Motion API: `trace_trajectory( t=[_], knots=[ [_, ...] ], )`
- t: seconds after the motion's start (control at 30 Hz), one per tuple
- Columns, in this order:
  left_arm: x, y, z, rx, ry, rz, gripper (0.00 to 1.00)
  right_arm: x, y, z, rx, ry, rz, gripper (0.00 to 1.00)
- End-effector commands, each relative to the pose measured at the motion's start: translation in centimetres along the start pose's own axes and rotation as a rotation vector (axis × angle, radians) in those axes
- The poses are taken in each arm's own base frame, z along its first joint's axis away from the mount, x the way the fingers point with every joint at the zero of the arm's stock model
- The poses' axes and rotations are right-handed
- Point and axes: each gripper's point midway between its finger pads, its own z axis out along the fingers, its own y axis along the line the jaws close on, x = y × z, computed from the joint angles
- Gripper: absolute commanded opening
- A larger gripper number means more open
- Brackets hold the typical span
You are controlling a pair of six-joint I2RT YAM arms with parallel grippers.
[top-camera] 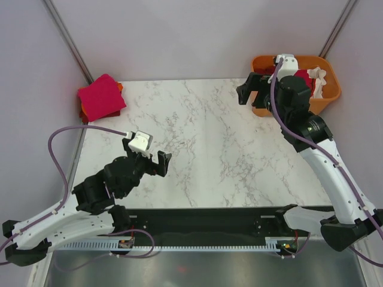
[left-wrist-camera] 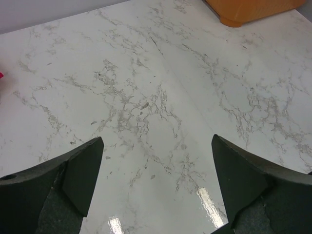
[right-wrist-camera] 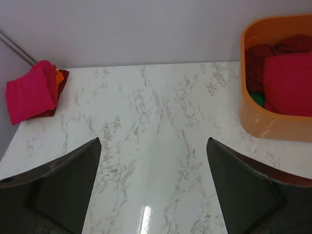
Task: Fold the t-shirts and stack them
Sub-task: Grab the tshirt from the pile
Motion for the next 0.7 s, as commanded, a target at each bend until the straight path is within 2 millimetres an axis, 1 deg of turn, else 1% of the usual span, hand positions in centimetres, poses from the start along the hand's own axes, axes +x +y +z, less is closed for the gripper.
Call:
trace_trajectory(
  t=[0.0, 0.03, 0.1, 0.13, 0.17, 0.2, 0.23, 0.27, 0.3, 0.33, 0.37, 0.4, 0.43, 0.47, 0.5, 0.53, 0.57, 0.6, 0.63, 0.67],
  knots=[
    [-0.6, 0.8, 0.4, -0.051, -0.028, 0.029, 1.0, -1.7, -1.2, -0.6, 0.061, -0.084, -0.046, 0.98],
    [-0.6, 0.9, 0.4, -0.055, -0.028, 0.029, 1.0, -1.9, -2.3, -0.6, 0.118, -0.095, -0.075, 0.98],
    [-0.4, 1.0, 0.5, -0.061, -0.024, 0.036, 1.0, -2.3, -3.4, -0.5, 0.177, -0.111, -0.107, 0.98],
    [-0.3, 0.9, 0.5, -0.06, -0.022, 0.038, 1.0, -2.9, -5.2, -0.5, 0.275, -0.133, -0.108, 0.98],
    [-0.3, 0.9, 0.6, -0.062, -0.021, 0.04, 1.0, -3.0, -6.0, 0.3, 0.312, -0.117, -0.126, 0.98],
    [-0.3, 0.9, 0.6, -0.062, -0.019, 0.041, 1.0, -3.6, -8.5, 0.7, 0.383, -0.113, -0.117, 0.98],
    [-0.2, 0.9, 0.7, -0.061, -0.017, 0.043, 1.0, -3.8, -9.9, 1.4, 0.415, -0.096, -0.108, 0.98],
    [-0.1, 0.8, 0.7, -0.06, -0.013, 0.049, 1.0, -3.9, -10.8, 3.4, 0.415, -0.068, -0.083, 0.98],
    [0.0, 0.8, 0.8, -0.059, -0.009, 0.053, 1.0, -4.0, -14.2, 3.8, 0.475, -0.037, -0.056, 0.98],
    [0.3, 0.7, 0.9, -0.059, 0.0, 0.059, 1.0, -4.0, -15.9, 4.6, 0.496, -0.022, -0.032, 0.98],
    [0.4, 0.6, 1.0, -0.056, 0.004, 0.065, 1.0, -3.2, -17.4, 6.8, 0.492, 0.024, 0.005, 0.98],
    [0.5, 0.6, 1.1, -0.057, 0.009, 0.07, 1.0, -3.4, -21.5, 6.8, 0.565, 0.03, 0.058, 0.98],
    [0.7, 0.5, 1.3, -0.056, 0.018, 0.08, 1.0, -3.2, -23.3, 7.3, 0.585, 0.04, 0.094, 0.98],
    [0.9, 0.5, 1.4, -0.058, 0.025, 0.087, 1.0, -2.2, -25.1, 9.2, 0.583, 0.07, 0.136, 0.98],
    [1.1, 0.4, 1.5, -0.06, 0.033, 0.092, 1.0, -2.4, -27.2, 9.8, 0.575, 0.053, 0.205, 0.98],
    [1.1, 0.4, 1.5, -0.061, 0.034, 0.095, 1.0, -2.1, -28.1, 10.7, 0.56, 0.055, 0.232, 0.98],
    [1.3, 0.5, 1.6, -0.067, 0.041, 0.101, 1.0, -1.6, -29.8, 12.6, 0.56, 0.057, 0.255, 0.98],
    [1.4, 0.5, 1.7, -0.071, 0.047, 0.106, 1.0, -1.5, -31.2, 13.3, 0.566, 0.057, 0.271, 0.98],
    [1.5, 0.5, 1.7, -0.072, 0.049, 0.108, 1.0, -1.4, -32.3, 14.1, 0.572, 0.057, 0.277, 0.98],
    [1.6, 0.5, 1.8, -0.072, 0.053, 0.109, 1.0, -1.5, -33.8, 15.8, 0.575, 0.052, 0.281, 0.97]
  ],
)
